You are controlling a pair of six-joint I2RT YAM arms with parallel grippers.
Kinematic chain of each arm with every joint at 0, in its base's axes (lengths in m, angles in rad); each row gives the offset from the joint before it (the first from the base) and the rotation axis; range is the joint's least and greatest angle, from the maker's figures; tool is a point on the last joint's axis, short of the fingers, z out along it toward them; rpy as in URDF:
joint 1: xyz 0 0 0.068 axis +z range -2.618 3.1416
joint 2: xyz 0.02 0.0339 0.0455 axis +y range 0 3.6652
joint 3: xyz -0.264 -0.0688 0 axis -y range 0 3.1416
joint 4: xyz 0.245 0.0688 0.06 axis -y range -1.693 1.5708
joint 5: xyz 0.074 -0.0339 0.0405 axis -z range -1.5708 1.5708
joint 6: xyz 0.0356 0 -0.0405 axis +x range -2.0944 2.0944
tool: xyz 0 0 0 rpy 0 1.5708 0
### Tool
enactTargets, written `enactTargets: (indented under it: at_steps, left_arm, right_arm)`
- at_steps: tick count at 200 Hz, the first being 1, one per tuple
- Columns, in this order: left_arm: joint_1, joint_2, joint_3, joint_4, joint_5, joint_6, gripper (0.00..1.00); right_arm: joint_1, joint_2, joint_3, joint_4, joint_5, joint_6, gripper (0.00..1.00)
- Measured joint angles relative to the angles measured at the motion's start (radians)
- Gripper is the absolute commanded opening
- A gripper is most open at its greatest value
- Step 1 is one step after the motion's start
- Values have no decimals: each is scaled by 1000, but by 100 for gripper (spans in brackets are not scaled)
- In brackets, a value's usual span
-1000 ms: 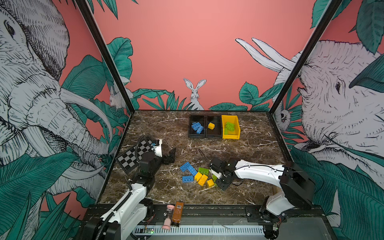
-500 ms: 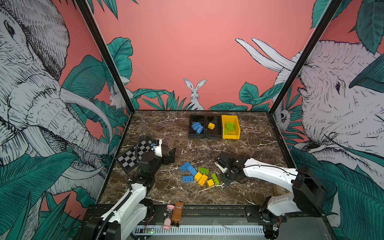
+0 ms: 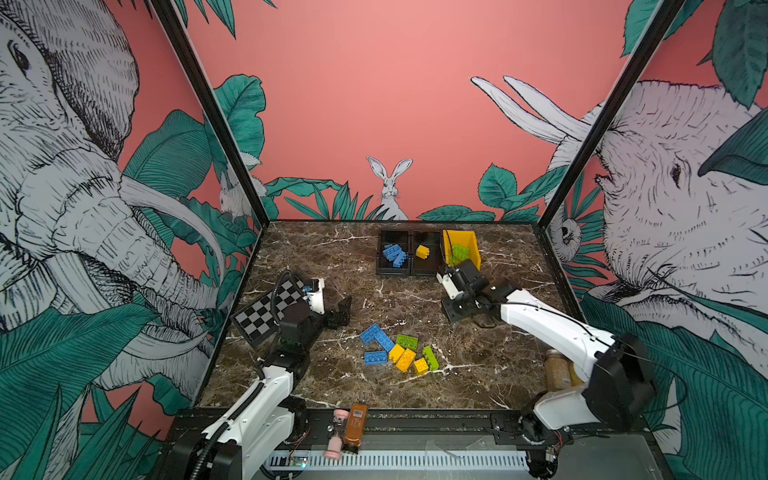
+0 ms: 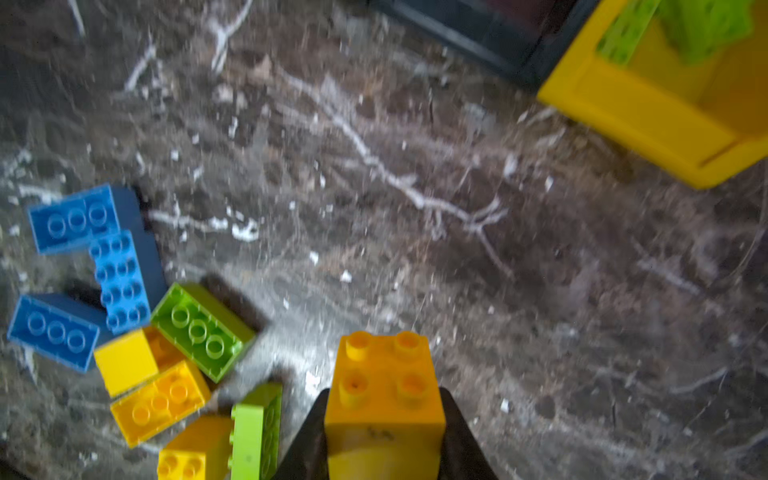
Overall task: Sort the legos into containers by color
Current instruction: 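Carry the yellow brick with the right gripper and release into middle black bin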
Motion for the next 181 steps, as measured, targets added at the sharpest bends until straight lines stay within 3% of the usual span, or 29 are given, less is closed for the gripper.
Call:
enactTargets:
  at_steps: [56,108,150,181]
  left_arm:
    - [0,-1,0,1,-2,0,99]
    - [0,-10,0,1,-2,0,99]
    - [0,2,0,5,0,0,99]
    - [0,11,0,7,0,0,99]
  right_arm:
    - [-100,381,401,111,-1,-37,24]
    - [-151,617,718,108,0,-63,24]
    - [-179,698,806,91,-5,-67,24]
    - [-188,702,800,80,-11,-66,39]
